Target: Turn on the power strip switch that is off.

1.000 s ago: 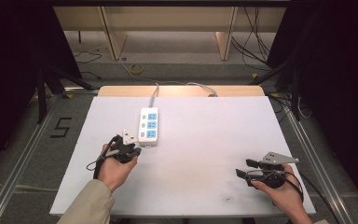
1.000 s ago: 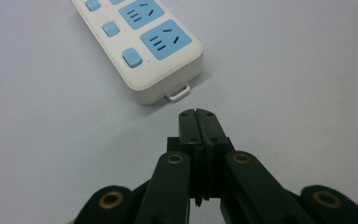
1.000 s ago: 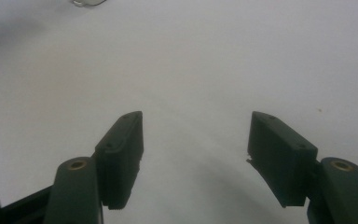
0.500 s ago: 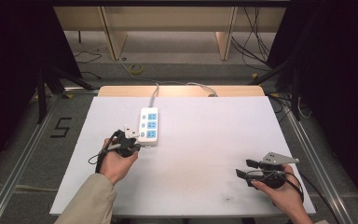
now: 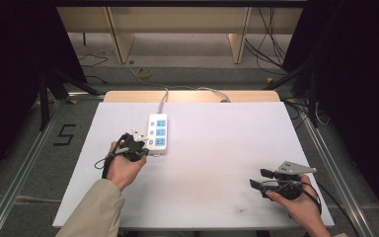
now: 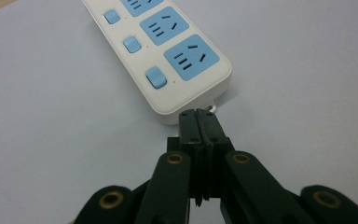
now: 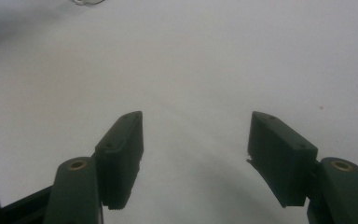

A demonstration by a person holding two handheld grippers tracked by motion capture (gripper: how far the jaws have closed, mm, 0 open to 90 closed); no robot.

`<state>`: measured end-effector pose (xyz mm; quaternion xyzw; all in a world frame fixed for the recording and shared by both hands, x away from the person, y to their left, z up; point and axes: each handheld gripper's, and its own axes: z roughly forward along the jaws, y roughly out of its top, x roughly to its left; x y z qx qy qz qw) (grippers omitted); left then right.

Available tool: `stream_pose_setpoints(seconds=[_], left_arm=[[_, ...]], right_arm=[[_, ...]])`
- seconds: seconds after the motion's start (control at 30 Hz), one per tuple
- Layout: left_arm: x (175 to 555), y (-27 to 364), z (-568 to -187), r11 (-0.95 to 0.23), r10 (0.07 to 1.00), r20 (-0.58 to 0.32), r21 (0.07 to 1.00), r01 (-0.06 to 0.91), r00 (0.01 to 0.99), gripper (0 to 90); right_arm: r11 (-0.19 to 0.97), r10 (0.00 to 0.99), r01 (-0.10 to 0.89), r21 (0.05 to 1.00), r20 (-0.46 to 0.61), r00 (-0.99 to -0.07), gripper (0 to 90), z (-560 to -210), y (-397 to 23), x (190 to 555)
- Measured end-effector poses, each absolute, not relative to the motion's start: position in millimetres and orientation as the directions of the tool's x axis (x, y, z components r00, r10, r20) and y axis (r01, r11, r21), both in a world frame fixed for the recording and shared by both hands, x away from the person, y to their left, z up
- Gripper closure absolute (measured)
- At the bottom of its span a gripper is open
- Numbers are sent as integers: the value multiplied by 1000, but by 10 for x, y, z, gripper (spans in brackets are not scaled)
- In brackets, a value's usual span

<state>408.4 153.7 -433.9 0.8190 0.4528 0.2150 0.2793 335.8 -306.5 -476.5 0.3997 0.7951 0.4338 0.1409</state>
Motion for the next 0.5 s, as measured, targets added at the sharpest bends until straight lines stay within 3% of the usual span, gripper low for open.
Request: stream_pose_setpoints(seconds=[0.5], left_arm=[[4184, 1503, -4289, -443, 860, 108, 643, 625, 498, 898]], right_arm=[[305, 757, 514, 802, 123, -642, 368, -4768, -3065, 3357]])
